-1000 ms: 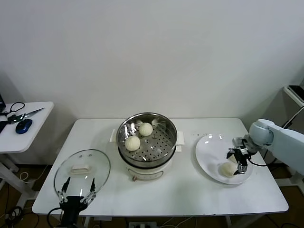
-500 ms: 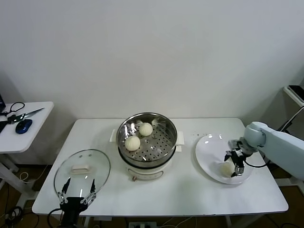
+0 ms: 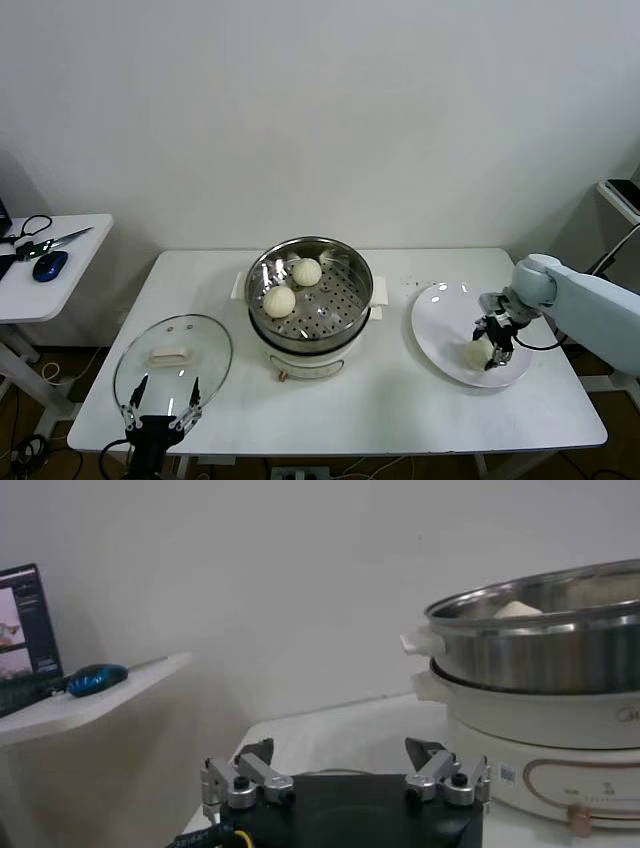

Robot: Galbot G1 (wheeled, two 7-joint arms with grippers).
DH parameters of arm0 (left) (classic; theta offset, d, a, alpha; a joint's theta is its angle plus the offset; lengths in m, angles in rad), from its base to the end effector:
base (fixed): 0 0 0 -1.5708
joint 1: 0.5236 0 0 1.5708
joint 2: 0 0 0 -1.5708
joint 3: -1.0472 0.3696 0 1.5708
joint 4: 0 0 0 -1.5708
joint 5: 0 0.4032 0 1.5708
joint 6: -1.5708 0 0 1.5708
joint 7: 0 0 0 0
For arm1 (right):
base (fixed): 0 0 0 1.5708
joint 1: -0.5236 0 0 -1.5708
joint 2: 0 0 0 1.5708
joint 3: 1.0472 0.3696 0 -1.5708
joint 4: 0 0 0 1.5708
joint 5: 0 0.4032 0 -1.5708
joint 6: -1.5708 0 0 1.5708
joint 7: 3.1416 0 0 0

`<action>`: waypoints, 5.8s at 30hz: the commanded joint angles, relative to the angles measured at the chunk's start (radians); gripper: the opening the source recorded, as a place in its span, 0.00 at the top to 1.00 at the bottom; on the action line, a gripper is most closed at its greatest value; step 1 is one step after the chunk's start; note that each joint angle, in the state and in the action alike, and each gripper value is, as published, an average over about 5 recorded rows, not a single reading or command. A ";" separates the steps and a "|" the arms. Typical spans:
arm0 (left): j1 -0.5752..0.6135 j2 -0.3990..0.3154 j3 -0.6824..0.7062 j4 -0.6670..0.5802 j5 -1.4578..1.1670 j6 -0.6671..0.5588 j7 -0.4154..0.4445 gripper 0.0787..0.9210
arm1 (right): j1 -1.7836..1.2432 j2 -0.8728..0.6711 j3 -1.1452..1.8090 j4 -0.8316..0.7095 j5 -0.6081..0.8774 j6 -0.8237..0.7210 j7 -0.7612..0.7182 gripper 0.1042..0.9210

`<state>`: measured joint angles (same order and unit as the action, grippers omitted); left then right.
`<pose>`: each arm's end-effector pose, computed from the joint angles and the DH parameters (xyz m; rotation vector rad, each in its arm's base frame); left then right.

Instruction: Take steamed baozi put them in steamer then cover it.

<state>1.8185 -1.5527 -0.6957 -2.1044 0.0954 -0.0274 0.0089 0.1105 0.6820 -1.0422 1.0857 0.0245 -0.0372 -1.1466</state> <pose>0.1313 0.0624 -0.3556 0.1510 -2.9060 -0.3142 0.5762 -0.2080 -0.2506 1.3700 -1.2179 1.2739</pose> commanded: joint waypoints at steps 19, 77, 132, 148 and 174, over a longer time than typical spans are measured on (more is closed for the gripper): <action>0.017 0.005 0.005 -0.003 0.022 -0.001 -0.002 0.12 | 0.725 0.486 -0.364 0.156 0.038 0.557 -0.075 0.30; 0.024 0.042 0.003 0.011 0.014 -0.001 -0.002 0.12 | 0.592 0.543 -0.330 0.055 0.058 0.456 0.027 0.12; 0.024 0.007 -0.002 -0.009 0.036 0.032 -0.006 0.12 | -0.120 0.160 0.325 -0.464 -0.217 0.124 -0.001 0.12; 0.021 0.007 0.000 0.000 0.046 0.032 -0.006 0.12 | -0.120 0.182 0.321 -0.483 -0.229 0.131 -0.025 0.12; 0.025 0.010 0.047 -0.023 0.059 0.028 -0.001 0.12 | 0.485 0.246 -0.272 -0.237 0.384 -0.093 -0.026 0.26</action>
<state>1.8461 -1.5446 -0.6665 -2.1237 0.1476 -0.0018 0.0072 0.2507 0.8601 -0.9651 0.7349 0.0588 -0.0065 -1.1833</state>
